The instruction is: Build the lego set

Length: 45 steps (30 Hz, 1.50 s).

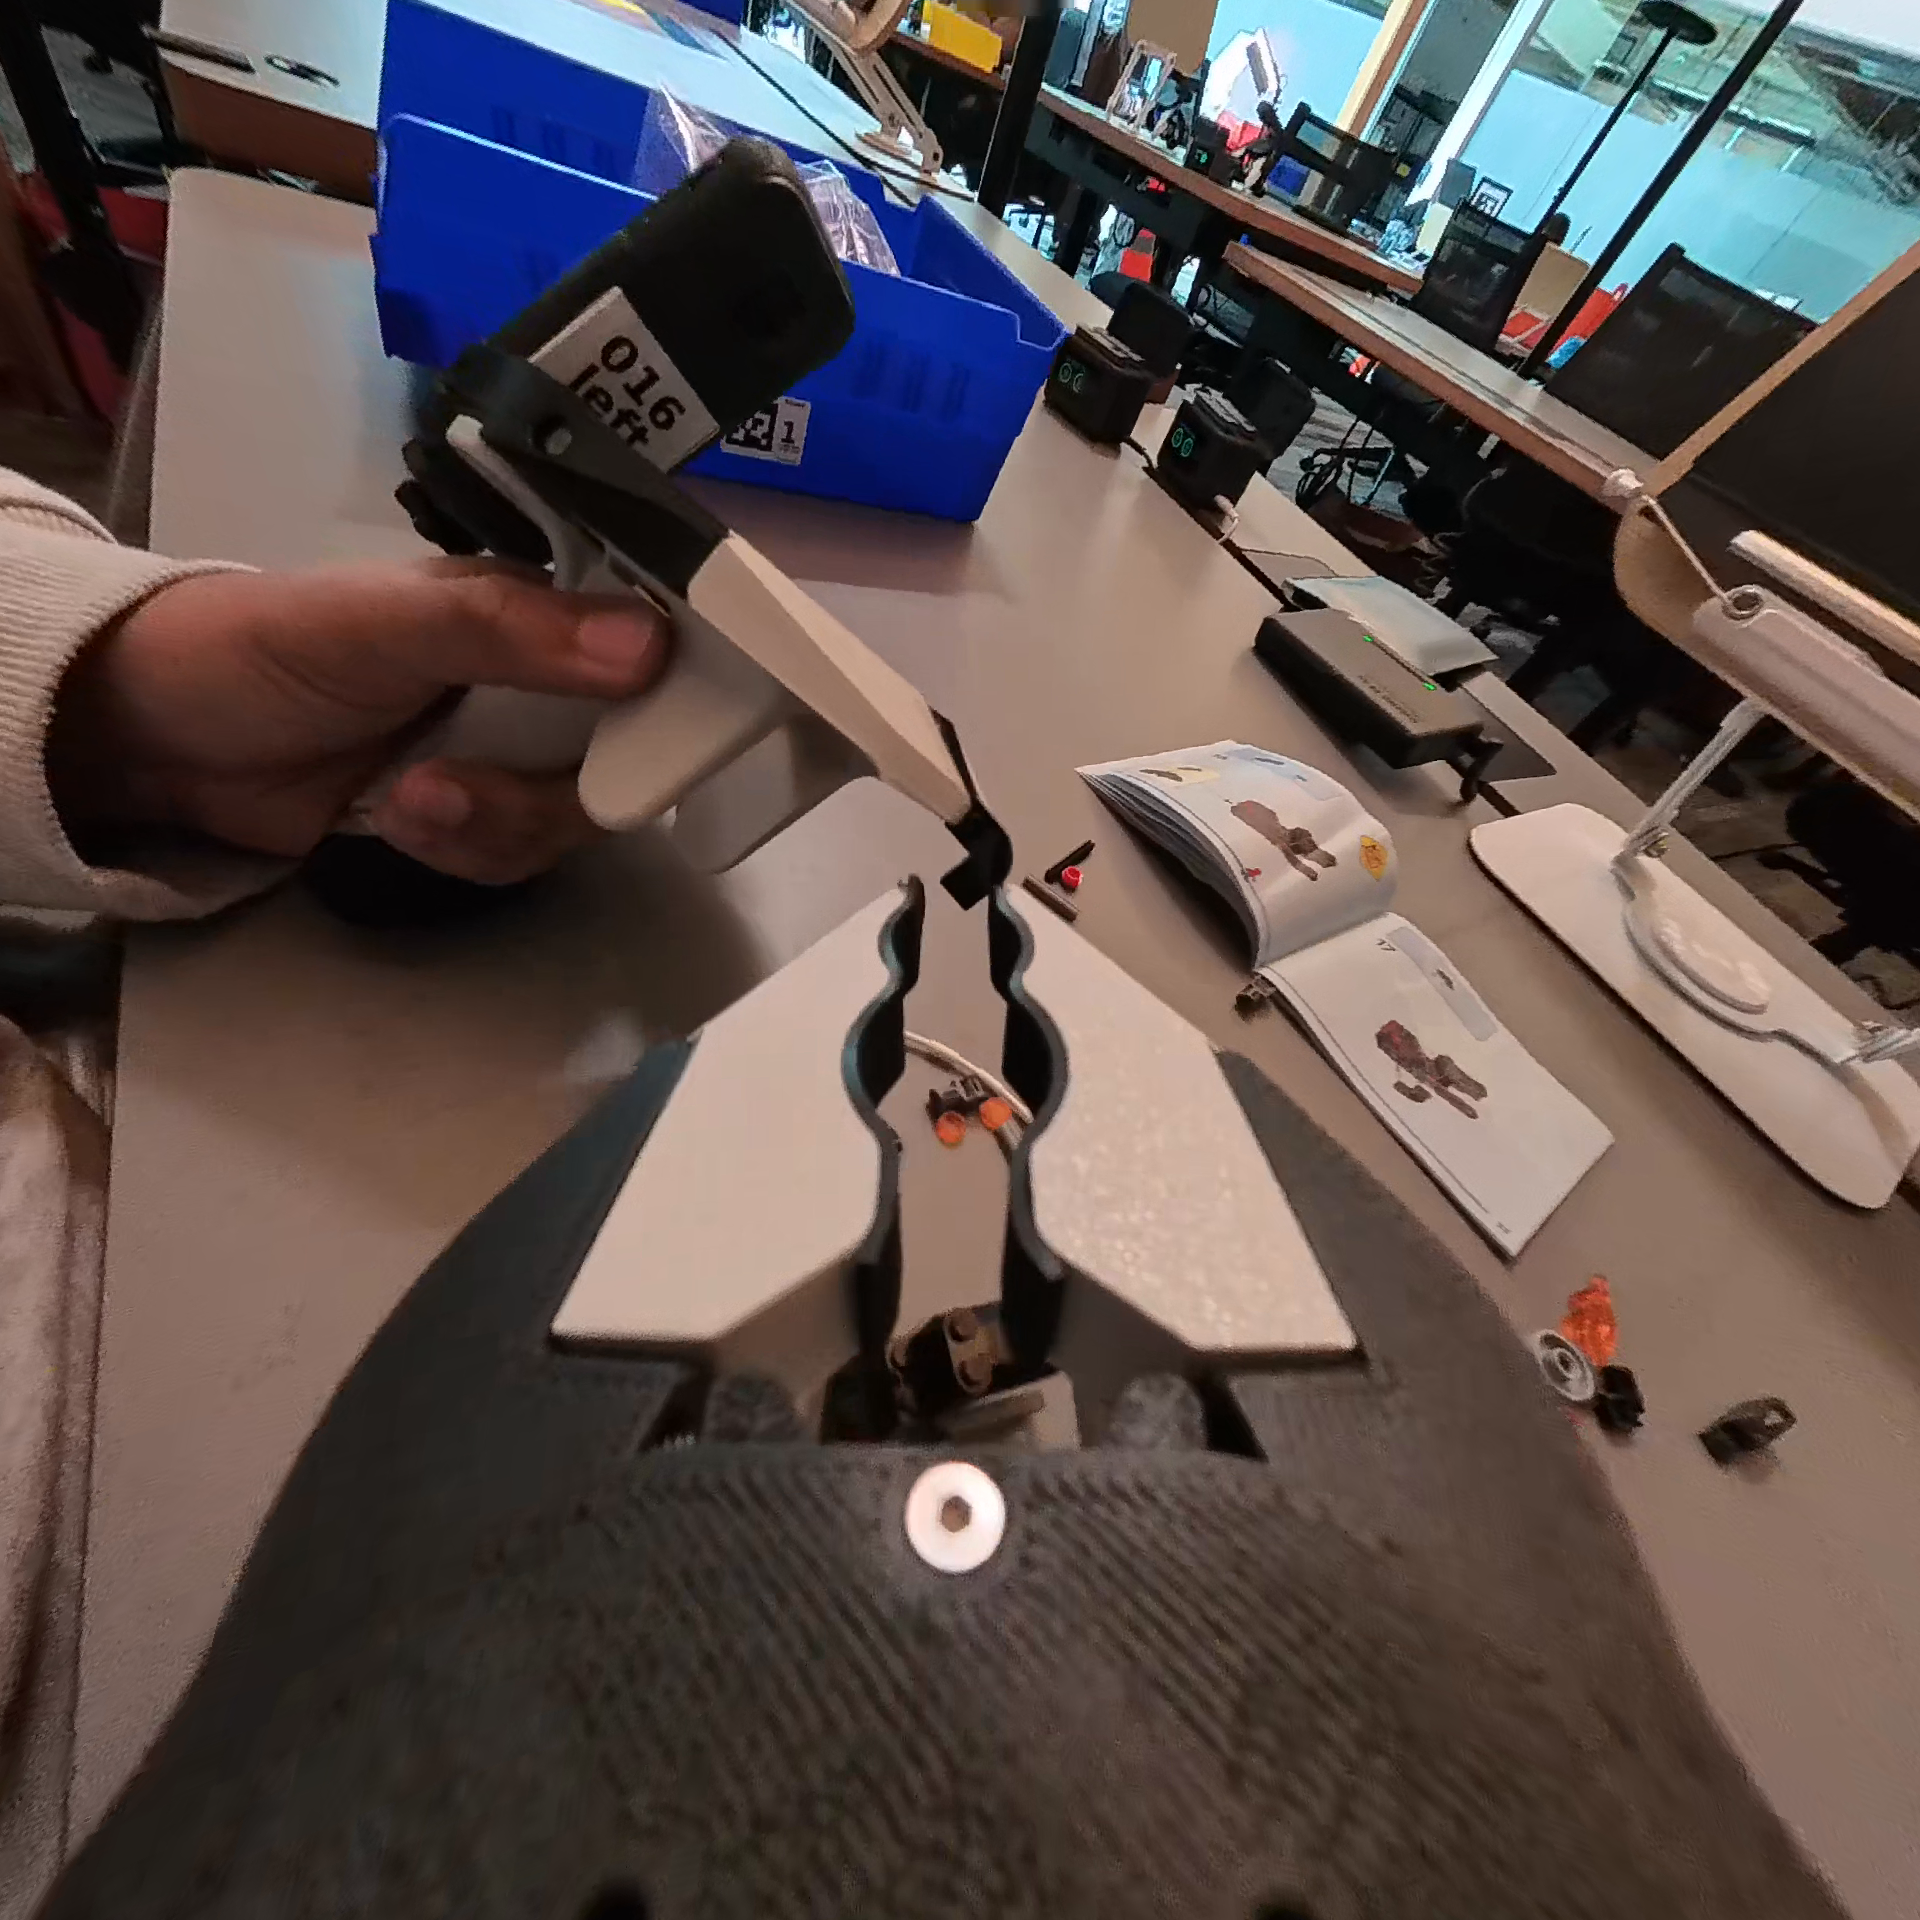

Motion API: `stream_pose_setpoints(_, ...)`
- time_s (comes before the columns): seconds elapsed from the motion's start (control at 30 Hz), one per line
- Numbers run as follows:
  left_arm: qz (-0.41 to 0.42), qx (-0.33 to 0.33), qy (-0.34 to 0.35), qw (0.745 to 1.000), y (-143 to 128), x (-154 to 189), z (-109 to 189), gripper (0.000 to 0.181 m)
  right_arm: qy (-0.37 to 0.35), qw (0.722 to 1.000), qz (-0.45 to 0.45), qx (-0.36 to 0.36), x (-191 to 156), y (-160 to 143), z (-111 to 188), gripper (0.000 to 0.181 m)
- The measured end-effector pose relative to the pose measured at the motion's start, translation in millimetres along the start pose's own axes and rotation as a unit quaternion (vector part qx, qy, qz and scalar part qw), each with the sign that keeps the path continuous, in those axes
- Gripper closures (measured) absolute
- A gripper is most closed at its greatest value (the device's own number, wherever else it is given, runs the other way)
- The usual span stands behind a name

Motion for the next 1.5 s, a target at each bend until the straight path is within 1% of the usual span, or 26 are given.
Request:
stream_pose_setpoints(0.03,0.000,-0.001,0.000,1.000,0,0,0,0.181,-0.002,1.000,0.006,-0.003,0,0,0,0.171)
stream_pose_setpoints(0.2,0.000,-0.007,0.001,1.000,-1,0,-1,0.181,-0.023,0.998,0.048,-0.024,0,-3,1,0.171)
stream_pose_setpoints(0.37,0.003,-0.014,0.006,1.000,-3,-2,-2,0.181,-0.032,0.991,0.124,-0.050,-3,-7,4,0.160)
stream_pose_setpoints(0.53,-0.006,-0.032,0.018,0.999,-7,-2,-5,0.181,-0.054,0.968,0.229,-0.083,-7,-13,6,0.160)
stream_pose_setpoints(0.7,-0.006,-0.041,0.025,0.999,-8,-4,-7,0.181,-0.075,0.948,0.292,-0.104,-10,-16,5,0.156)
stream_pose_setpoints(0.97,-0.007,-0.053,0.029,0.998,-11,-4,-9,0.181,-0.073,0.943,0.308,-0.099,-14,-14,3,0.156)
stream_pose_setpoints(1.13,-0.009,-0.067,0.033,0.997,-13,-4,-11,0.181,-0.083,0.939,0.319,-0.100,-14,-14,3,0.165)
stream_pose_setpoints(1.27,-0.012,-0.077,0.031,0.996,-15,-3,-12,0.181,-0.081,0.938,0.321,-0.104,-14,-16,2,0.166)
stream_pose_setpoints(1.43,-0.016,-0.077,0.026,0.997,-15,-1,-12,0.180,-0.075,0.944,0.307,-0.097,-14,-14,4,0.167)
stream_pose_setpoints(1.47,-0.020,-0.073,0.028,0.997,-15,-1,-12,0.179,-0.078,0.947,0.298,-0.093,-12,-14,6,0.167)
stream_pose_setpoints(1.5,-0.023,-0.067,0.033,0.997,-14,-1,-11,0.169,-0.085,0.950,0.285,-0.090,-9,-13,9,0.167)
Point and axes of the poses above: each gripper's, where its closed fingertips meet, z back along the fingers, y out of its top, x = y × z across the jaws, the point moved 6 cm from there along z, back along the fingers, and after that the axes turned 5 degrees about y, right-handed, at the moved point
